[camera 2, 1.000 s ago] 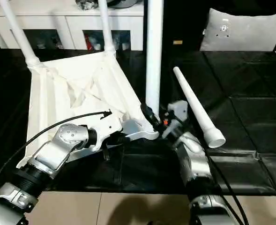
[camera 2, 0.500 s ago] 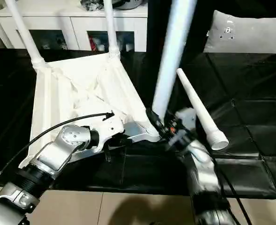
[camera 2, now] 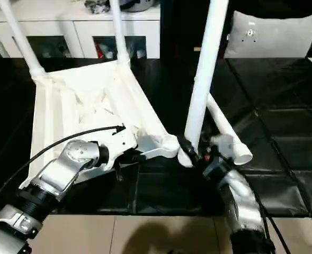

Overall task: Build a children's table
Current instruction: Insert table leg to table base

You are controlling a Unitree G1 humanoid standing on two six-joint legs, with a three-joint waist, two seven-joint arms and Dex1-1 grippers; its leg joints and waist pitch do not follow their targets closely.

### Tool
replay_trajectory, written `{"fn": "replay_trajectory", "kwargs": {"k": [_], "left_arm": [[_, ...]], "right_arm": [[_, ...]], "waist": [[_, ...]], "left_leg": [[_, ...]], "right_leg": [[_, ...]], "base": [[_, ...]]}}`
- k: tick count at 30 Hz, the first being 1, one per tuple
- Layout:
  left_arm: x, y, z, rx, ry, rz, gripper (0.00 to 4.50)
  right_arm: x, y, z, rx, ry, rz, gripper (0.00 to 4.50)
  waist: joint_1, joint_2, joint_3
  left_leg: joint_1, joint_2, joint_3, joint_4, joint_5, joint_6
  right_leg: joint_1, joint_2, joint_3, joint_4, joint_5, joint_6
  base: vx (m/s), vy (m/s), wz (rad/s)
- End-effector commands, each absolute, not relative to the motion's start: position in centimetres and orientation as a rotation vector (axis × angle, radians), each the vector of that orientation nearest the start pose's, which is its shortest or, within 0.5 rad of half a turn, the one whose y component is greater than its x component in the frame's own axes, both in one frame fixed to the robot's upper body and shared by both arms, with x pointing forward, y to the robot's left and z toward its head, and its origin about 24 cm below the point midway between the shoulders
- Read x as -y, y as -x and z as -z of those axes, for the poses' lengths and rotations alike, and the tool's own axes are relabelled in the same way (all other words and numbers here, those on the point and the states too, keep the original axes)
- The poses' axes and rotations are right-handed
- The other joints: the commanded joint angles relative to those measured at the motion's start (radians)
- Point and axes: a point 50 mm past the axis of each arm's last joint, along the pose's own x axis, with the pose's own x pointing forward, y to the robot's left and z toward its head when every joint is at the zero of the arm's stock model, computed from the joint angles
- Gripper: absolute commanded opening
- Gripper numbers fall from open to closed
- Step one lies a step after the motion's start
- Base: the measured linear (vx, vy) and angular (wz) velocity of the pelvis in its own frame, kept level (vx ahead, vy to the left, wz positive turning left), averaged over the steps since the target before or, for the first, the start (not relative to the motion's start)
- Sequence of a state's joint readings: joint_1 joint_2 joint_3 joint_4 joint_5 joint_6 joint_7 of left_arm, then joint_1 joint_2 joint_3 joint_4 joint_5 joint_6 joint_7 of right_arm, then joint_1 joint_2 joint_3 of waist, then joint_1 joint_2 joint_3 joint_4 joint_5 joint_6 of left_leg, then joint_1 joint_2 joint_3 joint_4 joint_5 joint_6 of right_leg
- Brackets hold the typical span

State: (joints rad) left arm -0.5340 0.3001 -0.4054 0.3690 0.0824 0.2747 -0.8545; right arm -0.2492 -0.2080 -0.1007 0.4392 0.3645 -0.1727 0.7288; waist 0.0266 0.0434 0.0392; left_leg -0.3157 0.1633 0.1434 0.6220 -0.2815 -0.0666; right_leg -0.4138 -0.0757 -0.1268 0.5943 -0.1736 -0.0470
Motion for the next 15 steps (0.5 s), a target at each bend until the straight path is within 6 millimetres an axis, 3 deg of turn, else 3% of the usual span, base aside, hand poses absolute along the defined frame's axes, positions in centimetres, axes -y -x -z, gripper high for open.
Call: {"fn": "replay_trajectory", "kwargs": {"k": [1, 4, 5, 6, 14, 15], "left_arm": [[-10.1, -31.1, -4.3, -0.446, -0.55, 1.083, 0.0], [-10.0, -31.1, -4.4, -0.447, -0.551, 1.093, 0.0], [-10.0, -31.0, -4.3, -0.447, -0.552, 1.095, 0.0], [-10.0, -31.0, -4.3, -0.447, -0.552, 1.095, 0.0], [-9.8, -31.0, -4.3, -0.445, -0.554, 1.101, 0.0], [-9.8, -31.0, -4.3, -0.446, -0.555, 1.103, 0.0]], "right_arm": [[17.1, -29.7, -6.0, 0.151, -0.173, -0.628, 1.87], [16.5, -30.1, -7.4, 0.194, -0.185, -0.651, 1.87], [16.2, -30.3, -8.0, 0.213, -0.195, -0.662, 1.87], [16.1, -30.4, -8.2, 0.216, -0.198, -0.665, 1.87], [14.4, -31.7, -6.4, 0.14, -0.194, -0.67, 1.87], [14.2, -32.0, -5.9, 0.117, -0.192, -0.654, 1.87]], "waist": [[0.005, -0.005, -0.052], [0.004, -0.004, -0.053], [0.005, -0.012, -0.053], [0.007, -0.006, -0.054], [0.008, -0.005, -0.055], [0.01, 0.0, -0.054]], "left_leg": [[-0.035, 0.055, -0.015, -0.076, 0.027, 0.14], [-0.034, 0.056, -0.015, -0.076, 0.037, 0.143], [-0.034, 0.057, -0.014, -0.076, 0.041, 0.145], [-0.033, 0.057, -0.015, -0.076, 0.051, 0.145], [-0.034, 0.055, -0.012, -0.074, 0.058, 0.13], [-0.035, 0.056, -0.012, -0.075, 0.054, 0.127]], "right_leg": [[0.077, -0.085, 0.066, -0.079, -0.273, -0.163], [0.077, -0.085, 0.068, -0.076, -0.253, -0.169], [0.077, -0.086, 0.067, -0.076, -0.249, -0.169], [0.076, -0.087, 0.067, -0.073, -0.243, -0.173], [0.076, -0.089, 0.069, -0.071, -0.222, -0.196], [0.077, -0.09, 0.069, -0.072, -0.229, -0.193]], "base": [[0.0, 0.0, 0.0], [0.0, 0.0, 0.0], [0.0, 0.0, 0.0], [0.0, 0.0, 0.0], [0.0, 0.0, 0.0], [0.0, 0.0, 0.0]]}}
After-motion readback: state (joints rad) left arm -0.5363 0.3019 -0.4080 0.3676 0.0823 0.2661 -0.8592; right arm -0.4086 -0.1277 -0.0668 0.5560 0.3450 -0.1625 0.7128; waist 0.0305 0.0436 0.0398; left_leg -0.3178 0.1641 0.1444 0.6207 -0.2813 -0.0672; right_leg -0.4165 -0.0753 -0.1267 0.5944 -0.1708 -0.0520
